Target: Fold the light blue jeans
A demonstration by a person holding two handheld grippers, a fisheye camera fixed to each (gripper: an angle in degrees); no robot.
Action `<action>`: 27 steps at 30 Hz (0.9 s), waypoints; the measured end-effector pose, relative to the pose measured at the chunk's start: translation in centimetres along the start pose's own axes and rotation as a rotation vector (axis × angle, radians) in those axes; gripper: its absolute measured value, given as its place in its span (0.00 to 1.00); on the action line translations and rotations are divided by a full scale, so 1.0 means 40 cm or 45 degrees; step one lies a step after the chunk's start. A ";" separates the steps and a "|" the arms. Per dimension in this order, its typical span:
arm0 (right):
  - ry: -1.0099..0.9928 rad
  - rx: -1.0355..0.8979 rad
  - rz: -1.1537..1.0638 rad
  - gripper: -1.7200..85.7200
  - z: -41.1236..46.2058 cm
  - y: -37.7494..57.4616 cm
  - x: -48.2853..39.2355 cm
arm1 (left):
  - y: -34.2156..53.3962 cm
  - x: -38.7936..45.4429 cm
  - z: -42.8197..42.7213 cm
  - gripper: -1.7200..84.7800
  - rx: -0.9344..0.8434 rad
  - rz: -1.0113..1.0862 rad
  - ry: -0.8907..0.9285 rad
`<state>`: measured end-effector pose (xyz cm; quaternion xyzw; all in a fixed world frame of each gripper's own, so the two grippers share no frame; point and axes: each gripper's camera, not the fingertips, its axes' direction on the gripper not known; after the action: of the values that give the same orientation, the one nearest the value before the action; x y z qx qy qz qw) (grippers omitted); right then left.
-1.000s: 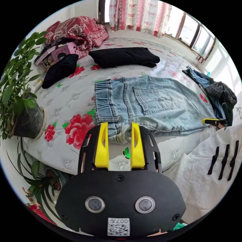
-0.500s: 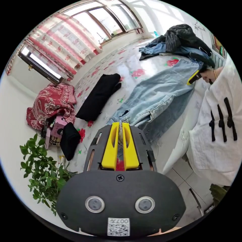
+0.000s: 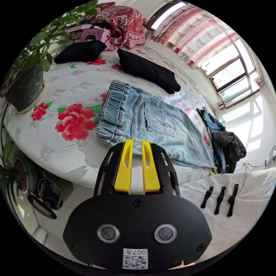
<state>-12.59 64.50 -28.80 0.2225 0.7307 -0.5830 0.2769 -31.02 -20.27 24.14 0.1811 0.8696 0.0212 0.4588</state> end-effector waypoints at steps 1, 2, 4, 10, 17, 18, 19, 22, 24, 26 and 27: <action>-0.056 0.024 0.035 0.09 -0.002 -0.005 0.023 | -0.004 -0.009 -0.013 0.09 0.026 -0.033 0.081; -0.081 0.045 0.049 0.09 -0.004 -0.005 0.029 | -0.006 -0.014 -0.018 0.10 0.031 -0.053 0.110; -0.191 0.129 0.106 0.08 0.003 -0.004 0.042 | -0.011 -0.035 -0.032 0.11 0.046 -0.141 0.179; -0.399 0.080 0.262 0.03 0.063 -0.045 -0.031 | -0.012 -0.101 -0.084 0.14 0.129 -0.369 0.251; -0.270 -0.189 -0.798 0.03 0.075 0.133 -0.653 | -0.017 -0.189 -0.144 0.17 0.221 -0.571 0.280; -0.267 -0.255 -0.999 0.03 0.094 0.225 -0.761 | -0.019 -0.206 -0.150 0.17 0.238 -0.604 0.282; -0.266 -0.323 -1.179 0.04 0.124 0.329 -0.851 | -0.022 -0.220 -0.154 0.18 0.256 -0.630 0.284; -0.254 -0.550 -1.511 0.08 0.263 0.613 -0.983 | -0.037 -0.247 -0.151 0.18 0.273 -0.665 0.320; -0.190 -0.750 -1.644 0.10 0.382 0.782 -1.005 | -0.048 -0.259 -0.141 0.19 0.259 -0.665 0.341; -0.079 -0.967 -1.708 0.11 0.497 0.925 -1.001 | -0.059 -0.271 -0.130 0.19 0.241 -0.662 0.356; -0.042 -1.041 -1.712 0.11 0.545 0.994 -0.989 | -0.064 -0.280 -0.124 0.19 0.231 -0.662 0.363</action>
<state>45.95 51.93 -35.15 -0.3956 0.8608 -0.3135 -0.0647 -30.00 -25.76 35.35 -0.0120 0.9407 -0.1494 0.3043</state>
